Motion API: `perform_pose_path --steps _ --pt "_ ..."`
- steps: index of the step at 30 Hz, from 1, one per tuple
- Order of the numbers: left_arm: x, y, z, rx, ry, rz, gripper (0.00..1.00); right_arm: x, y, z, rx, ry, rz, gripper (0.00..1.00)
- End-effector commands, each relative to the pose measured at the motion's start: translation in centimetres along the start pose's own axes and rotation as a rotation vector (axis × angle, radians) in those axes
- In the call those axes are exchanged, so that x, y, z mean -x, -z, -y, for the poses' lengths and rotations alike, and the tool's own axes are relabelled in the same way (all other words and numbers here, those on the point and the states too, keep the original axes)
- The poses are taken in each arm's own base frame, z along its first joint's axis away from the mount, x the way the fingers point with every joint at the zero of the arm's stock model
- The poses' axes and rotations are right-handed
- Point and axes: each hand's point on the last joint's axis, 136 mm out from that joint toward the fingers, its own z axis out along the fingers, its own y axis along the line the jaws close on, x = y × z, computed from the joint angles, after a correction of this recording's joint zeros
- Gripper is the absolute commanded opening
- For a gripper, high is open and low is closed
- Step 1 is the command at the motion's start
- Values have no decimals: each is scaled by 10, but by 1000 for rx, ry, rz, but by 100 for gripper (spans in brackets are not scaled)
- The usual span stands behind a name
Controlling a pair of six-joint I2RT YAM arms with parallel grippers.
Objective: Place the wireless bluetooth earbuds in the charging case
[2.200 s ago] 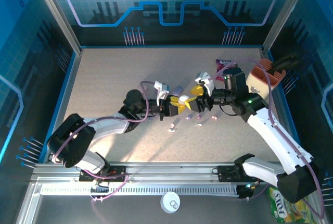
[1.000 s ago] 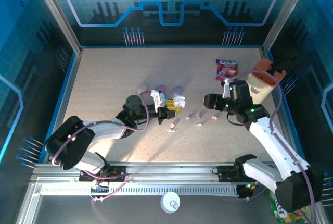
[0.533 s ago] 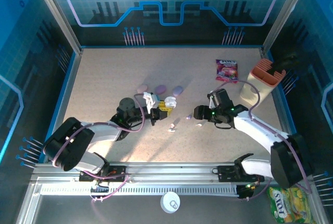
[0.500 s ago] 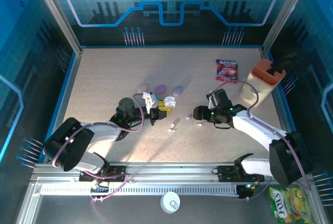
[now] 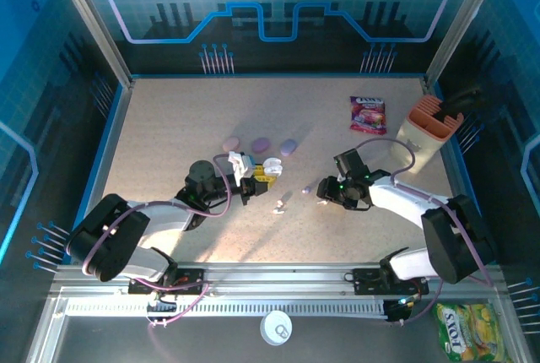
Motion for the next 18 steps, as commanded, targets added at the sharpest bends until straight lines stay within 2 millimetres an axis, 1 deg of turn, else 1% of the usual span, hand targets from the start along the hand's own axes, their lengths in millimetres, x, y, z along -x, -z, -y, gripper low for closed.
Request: perform_pose_path --steps 1,5,12,18 --pt "5 2 5 -27 -42 7 10 -10 -5 -2 15 -47 -25 50" --pt "5 2 7 -37 -45 7 10 -12 -10 -6 29 -41 -37 48" --pt "0 3 6 -31 -39 -4 10 -8 -13 -21 47 -9 -52 41" --pt "-2 6 6 -14 -42 -4 10 -5 -14 -30 35 27 -59 38"
